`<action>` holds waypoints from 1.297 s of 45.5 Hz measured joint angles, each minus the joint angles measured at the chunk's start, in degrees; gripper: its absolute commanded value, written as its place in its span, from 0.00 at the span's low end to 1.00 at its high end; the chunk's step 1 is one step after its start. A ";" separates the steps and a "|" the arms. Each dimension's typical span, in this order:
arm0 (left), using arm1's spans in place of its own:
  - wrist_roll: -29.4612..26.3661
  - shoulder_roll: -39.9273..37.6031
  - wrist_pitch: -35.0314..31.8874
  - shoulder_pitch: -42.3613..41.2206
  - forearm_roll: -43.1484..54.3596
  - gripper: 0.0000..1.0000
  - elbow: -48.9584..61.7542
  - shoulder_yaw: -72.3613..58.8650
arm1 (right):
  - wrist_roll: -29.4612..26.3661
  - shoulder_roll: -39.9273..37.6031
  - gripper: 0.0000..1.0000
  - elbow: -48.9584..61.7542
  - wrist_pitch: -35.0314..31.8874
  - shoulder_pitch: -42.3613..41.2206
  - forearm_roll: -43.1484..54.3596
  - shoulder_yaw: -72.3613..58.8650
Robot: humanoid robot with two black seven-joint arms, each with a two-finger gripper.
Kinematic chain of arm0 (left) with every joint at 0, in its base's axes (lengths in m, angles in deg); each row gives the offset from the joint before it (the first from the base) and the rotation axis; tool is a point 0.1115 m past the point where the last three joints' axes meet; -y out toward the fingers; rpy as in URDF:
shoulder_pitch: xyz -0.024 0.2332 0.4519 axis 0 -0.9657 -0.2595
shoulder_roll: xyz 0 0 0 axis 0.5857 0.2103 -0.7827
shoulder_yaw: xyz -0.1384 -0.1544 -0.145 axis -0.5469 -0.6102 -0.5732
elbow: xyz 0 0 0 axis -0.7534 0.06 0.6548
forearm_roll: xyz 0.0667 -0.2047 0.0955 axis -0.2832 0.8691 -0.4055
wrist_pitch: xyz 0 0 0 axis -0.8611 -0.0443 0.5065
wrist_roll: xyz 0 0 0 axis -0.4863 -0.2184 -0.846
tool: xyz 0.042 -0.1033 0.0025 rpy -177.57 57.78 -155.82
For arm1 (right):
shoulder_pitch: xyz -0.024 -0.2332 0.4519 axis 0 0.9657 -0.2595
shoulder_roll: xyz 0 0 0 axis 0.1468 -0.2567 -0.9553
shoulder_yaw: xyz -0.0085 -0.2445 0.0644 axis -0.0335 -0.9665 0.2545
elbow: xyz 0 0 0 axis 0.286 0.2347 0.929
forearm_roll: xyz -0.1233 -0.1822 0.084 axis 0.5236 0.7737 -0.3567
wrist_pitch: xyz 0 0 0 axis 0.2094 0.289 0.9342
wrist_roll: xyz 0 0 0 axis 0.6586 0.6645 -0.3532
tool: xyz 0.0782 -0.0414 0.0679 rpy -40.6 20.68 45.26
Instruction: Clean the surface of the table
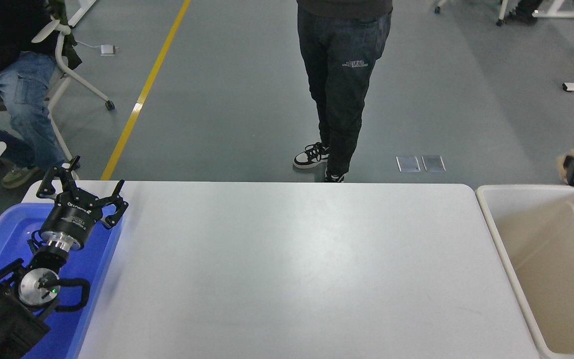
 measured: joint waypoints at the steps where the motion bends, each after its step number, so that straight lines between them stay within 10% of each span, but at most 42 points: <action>1: 0.00 0.00 0.00 0.00 0.00 1.00 0.02 0.00 | -0.01 0.43 0.00 0.89 0.04 0.73 -0.56 0.10; 30: -0.04 0.00 0.00 0.00 0.00 1.00 0.00 0.00 | -0.51 26.55 0.00 40.56 -1.42 22.44 -19.82 1.17; 59: -0.03 0.00 0.00 0.00 -0.01 1.00 0.00 0.00 | -4.01 36.95 0.00 49.24 0.02 27.34 -32.74 3.18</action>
